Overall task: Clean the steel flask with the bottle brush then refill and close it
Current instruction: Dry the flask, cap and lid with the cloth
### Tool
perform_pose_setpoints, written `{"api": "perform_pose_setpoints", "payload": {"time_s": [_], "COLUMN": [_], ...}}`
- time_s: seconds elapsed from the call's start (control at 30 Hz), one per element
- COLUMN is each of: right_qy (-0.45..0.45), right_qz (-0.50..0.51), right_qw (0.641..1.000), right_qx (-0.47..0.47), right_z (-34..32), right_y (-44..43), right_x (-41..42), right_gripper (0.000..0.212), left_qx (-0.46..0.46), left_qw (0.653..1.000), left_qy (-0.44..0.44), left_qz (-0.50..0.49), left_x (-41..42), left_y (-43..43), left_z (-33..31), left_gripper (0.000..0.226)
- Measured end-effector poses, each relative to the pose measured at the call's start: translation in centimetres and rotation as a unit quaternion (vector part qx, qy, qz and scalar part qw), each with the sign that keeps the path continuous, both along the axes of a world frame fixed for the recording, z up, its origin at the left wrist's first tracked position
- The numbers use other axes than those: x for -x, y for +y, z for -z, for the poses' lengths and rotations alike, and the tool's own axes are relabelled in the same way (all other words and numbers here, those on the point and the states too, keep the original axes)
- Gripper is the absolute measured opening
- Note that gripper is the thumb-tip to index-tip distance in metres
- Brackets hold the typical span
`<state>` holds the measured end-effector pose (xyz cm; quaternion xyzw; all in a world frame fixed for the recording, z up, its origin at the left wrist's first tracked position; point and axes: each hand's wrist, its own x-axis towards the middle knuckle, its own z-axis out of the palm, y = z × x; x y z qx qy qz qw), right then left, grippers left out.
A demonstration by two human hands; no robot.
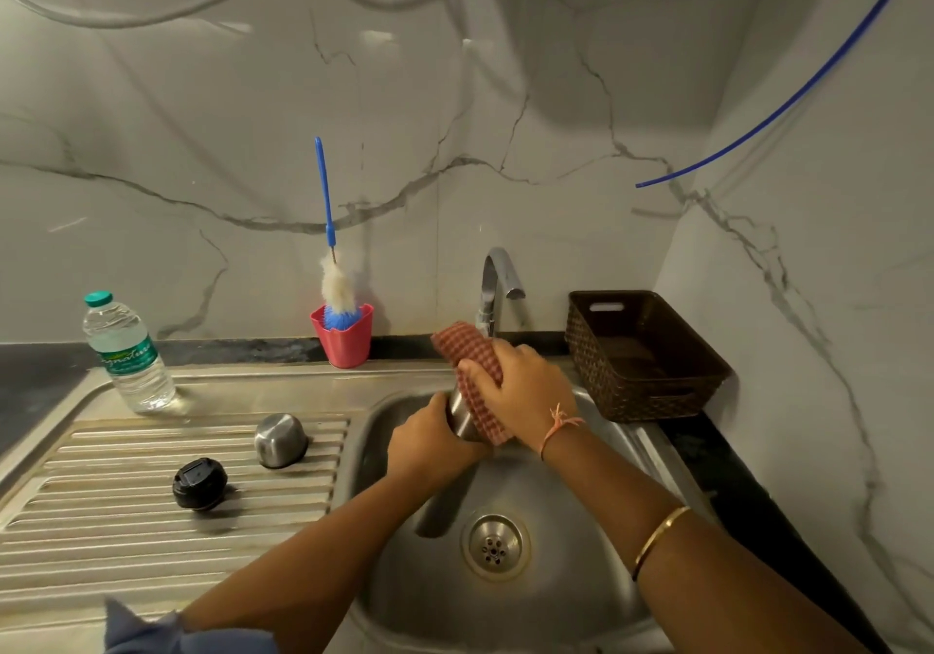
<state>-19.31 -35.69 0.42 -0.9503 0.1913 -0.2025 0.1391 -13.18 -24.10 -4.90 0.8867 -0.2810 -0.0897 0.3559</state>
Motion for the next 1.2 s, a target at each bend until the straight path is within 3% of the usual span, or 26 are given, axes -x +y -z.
{"api": "perform_pose_setpoints", "payload": {"time_s": [0.1,0.2,0.27,0.33,0.4,0.43,0.47,0.57,0.67,0.7,0.73,0.83,0.87,0.9,0.97,1.03,1.1,1.2], "right_qy": [-0.098,-0.182,-0.194,-0.187,-0.14,-0.101,-0.084,-0.114,-0.102,-0.103,-0.101,-0.144,-0.171,-0.197,-0.223,-0.192,-0.129,-0.023], "right_qz": [-0.007,-0.111,-0.13,-0.097,-0.035,-0.019,-0.006,0.001,-0.025,-0.034,-0.053,-0.079,-0.083,-0.086,-0.104,-0.135,-0.15,-0.125], "right_qw": [0.993,0.97,0.952,0.891,0.777,0.749,0.744,0.772,0.872,0.878,0.87,0.769,0.762,0.78,0.876,0.957,0.979,0.99], "right_qx": [-0.07,-0.115,-0.199,-0.403,-0.613,-0.655,-0.663,-0.625,-0.479,-0.465,-0.48,-0.618,-0.62,-0.588,-0.415,-0.17,-0.054,0.064], "right_z": [0.5,1.5,1.7,1.1,0.7,0.8,0.8,-0.2,-1.0,-1.3,-1.4,-1.7,-1.5,-1.2,-0.3,0.0,-0.8,-2.5], "right_y": [-0.1,0.7,1.2,1.6,0.9,0.4,0.0,1.0,1.1,0.9,0.5,0.0,0.2,0.4,0.9,1.0,0.4,-1.1], "right_x": [-0.2,-0.1,-0.2,0.1,0.8,1.1,1.2,0.9,-0.1,-0.2,-0.1,0.4,0.4,0.4,0.5,0.5,0.6,0.7], "right_gripper": [0.044,0.053,0.053,0.055,0.068,0.071,0.069,0.053,0.018,0.02,0.027,0.038,0.035,0.031,0.032,0.053,0.067,0.059], "left_qx": [-0.001,0.06,0.106,0.147,0.176,0.182,0.182,0.164,0.118,0.12,0.125,0.128,0.123,0.123,0.117,0.089,0.072,0.042], "left_qw": [1.0,0.995,0.984,0.97,0.956,0.948,0.943,0.951,0.979,0.98,0.978,0.979,0.983,0.986,0.99,0.994,0.997,0.998], "left_qy": [-0.004,0.077,0.134,0.177,0.211,0.231,0.249,0.237,0.146,0.14,0.143,0.128,0.108,0.089,0.066,0.042,0.023,-0.037], "left_qz": [0.0,0.025,0.051,0.076,0.108,0.119,0.124,0.111,0.079,0.078,0.082,0.09,0.085,0.076,0.05,0.037,0.023,0.012], "left_x": [-0.2,-0.5,-0.4,-0.3,-0.4,-0.6,-0.8,-1.0,-1.2,-1.3,-1.3,-0.9,-0.8,-0.8,-1.0,-1.4,-1.3,-1.3], "left_y": [0.0,-0.1,0.0,0.2,0.4,0.4,0.3,0.1,0.0,0.1,0.2,0.3,0.2,0.1,-0.1,-0.2,-0.1,0.2], "left_z": [-1.2,-1.5,-1.2,-1.2,-1.8,-2.1,-2.3,-2.1,-1.7,-1.7,-1.7,-2.1,-2.1,-2.0,-2.0,-2.1,-2.1,-2.1], "left_gripper": [0.051,0.042,0.04,0.041,0.042,0.046,0.049,0.053,0.048,0.05,0.053,0.065,0.067,0.07,0.066,0.055,0.049,0.038]}}
